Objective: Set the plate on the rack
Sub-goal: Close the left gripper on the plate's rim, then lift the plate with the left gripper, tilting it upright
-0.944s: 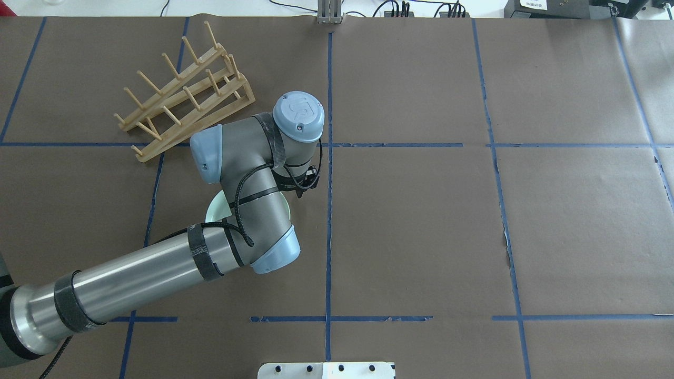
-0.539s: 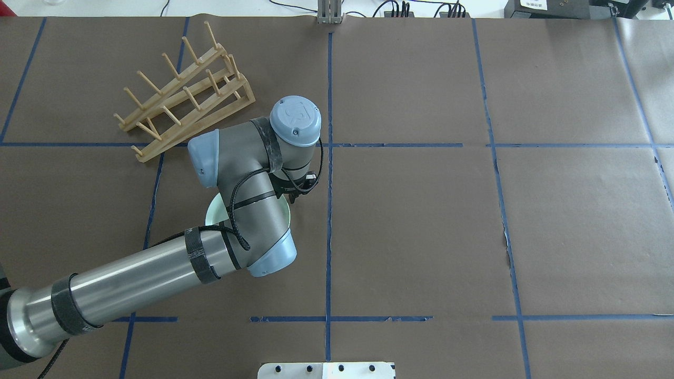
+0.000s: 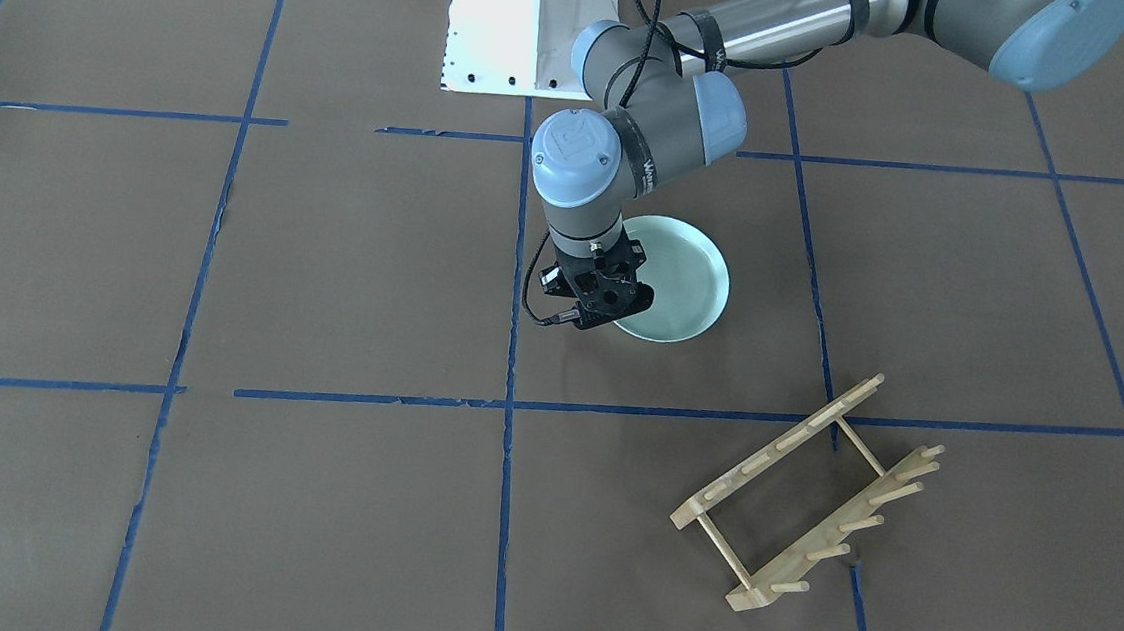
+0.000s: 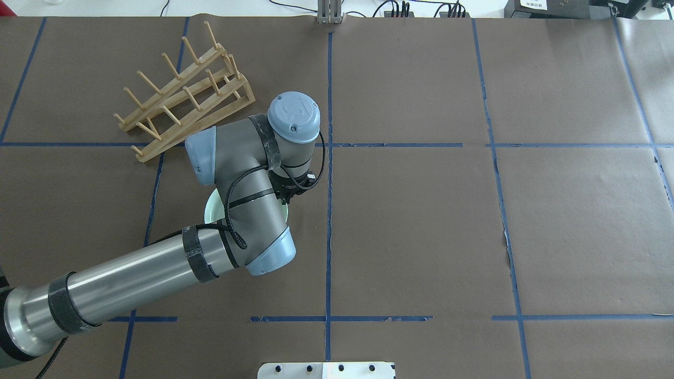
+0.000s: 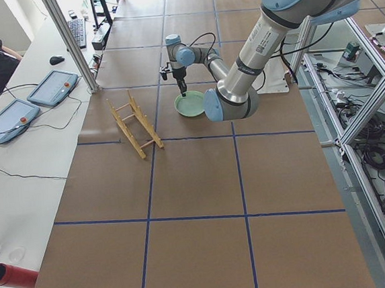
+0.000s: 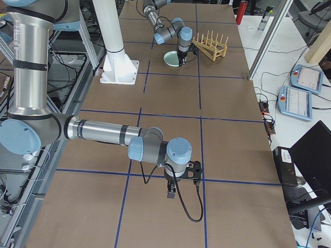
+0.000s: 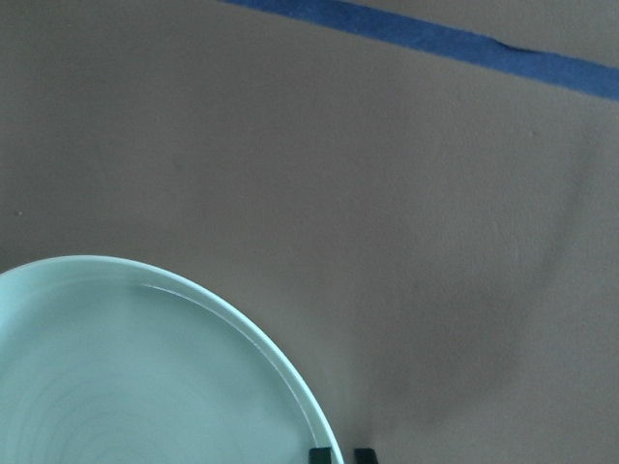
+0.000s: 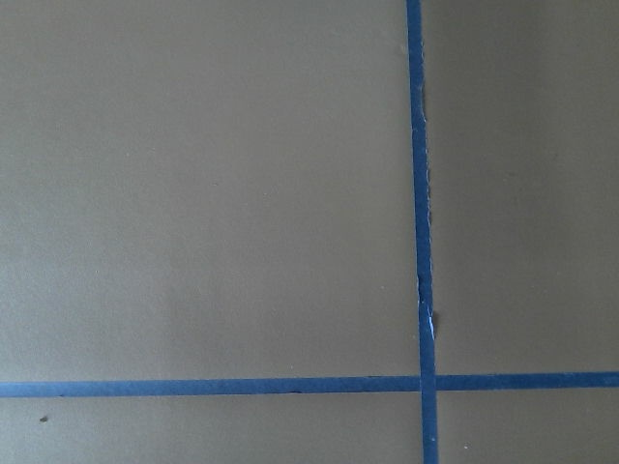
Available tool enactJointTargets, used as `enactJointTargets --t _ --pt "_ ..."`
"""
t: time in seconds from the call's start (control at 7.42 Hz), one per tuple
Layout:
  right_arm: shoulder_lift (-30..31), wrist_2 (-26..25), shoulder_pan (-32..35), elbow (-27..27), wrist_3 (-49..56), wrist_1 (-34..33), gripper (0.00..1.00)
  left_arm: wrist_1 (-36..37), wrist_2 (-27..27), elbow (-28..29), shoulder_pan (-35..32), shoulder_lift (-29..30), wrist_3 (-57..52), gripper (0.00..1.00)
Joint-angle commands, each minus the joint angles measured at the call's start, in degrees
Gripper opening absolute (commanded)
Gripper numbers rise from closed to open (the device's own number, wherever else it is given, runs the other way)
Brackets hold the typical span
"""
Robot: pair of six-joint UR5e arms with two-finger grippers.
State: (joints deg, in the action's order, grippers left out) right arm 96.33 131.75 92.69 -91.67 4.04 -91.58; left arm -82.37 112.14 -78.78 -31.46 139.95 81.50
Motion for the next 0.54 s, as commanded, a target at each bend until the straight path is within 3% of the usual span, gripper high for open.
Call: enactJointTargets --t 0.0,0.27,0.4 --pt "0.00 0.00 -0.05 0.00 0.00 0.00 1.00 0.11 9.37 -2.95 -2.36 -0.38 0.15 0.00" --pt "0.00 0.00 -0.05 0.00 0.00 0.00 1.00 -2.25 9.85 -9.08 -7.01 -0.56 -0.81 0.00" --pt "0.00 0.00 0.04 0.00 0.00 0.00 1.00 -10.01 10.29 -11.02 -10.69 -0.56 -0.64 0.00"
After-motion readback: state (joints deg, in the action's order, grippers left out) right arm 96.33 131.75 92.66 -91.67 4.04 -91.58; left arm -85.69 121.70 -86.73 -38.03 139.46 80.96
